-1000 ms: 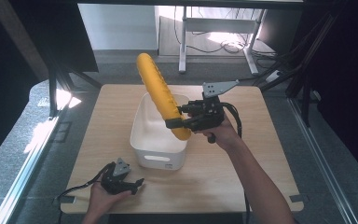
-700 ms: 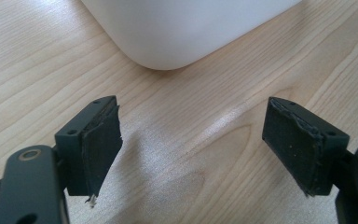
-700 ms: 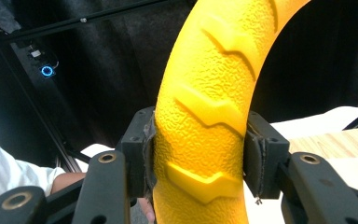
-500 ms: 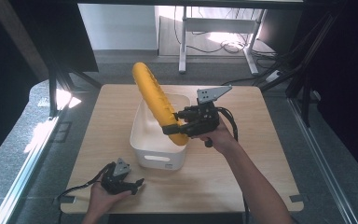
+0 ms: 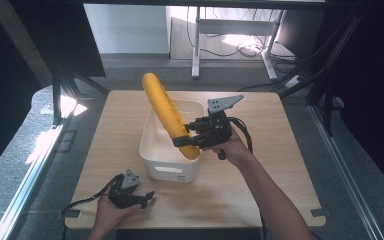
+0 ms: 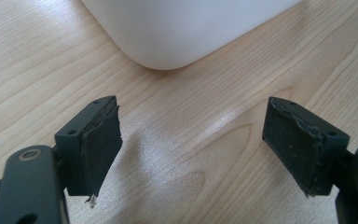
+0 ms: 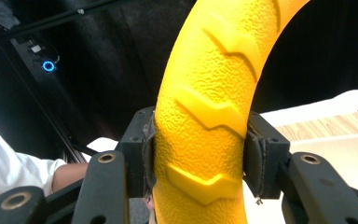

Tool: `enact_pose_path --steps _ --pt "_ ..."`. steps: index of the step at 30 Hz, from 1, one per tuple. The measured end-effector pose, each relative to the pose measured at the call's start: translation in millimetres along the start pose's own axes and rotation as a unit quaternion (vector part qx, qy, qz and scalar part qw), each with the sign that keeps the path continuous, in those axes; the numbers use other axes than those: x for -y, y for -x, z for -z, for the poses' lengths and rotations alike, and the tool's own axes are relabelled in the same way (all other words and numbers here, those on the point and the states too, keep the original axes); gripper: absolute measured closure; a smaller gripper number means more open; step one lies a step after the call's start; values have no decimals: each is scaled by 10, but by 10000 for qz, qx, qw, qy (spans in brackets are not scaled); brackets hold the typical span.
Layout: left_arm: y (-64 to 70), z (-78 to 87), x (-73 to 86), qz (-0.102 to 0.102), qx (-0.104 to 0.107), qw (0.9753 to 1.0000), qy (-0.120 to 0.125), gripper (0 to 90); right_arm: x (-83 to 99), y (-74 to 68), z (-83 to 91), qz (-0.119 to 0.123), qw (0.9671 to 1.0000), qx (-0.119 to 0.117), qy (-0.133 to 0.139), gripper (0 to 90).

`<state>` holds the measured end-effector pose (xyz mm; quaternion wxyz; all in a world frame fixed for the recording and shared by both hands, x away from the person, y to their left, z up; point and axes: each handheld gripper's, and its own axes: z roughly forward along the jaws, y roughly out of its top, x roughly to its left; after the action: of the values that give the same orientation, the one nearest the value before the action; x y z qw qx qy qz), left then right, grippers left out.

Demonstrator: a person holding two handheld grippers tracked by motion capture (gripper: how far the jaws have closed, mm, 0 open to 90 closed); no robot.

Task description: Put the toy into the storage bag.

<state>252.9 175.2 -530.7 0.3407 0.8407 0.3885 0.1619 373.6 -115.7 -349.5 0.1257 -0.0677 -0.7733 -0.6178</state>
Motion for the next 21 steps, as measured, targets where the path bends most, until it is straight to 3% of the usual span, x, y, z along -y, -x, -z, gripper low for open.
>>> enact_pose_path --steps 8,14,19,21 --pt "-3 -1 1 -21 12 10000 -29 196 136 138 -7 -143 9993 272 -213 489" --pt "2 -8 3 -27 28 10000 -41 196 219 166 8 -32 9981 532 -315 469" --pt "2 -11 3 -22 35 10000 -38 196 240 128 21 198 9943 946 -459 433" --pt "3 -14 3 -21 37 10000 -42 195 243 125 22 208 9941 954 -464 433"
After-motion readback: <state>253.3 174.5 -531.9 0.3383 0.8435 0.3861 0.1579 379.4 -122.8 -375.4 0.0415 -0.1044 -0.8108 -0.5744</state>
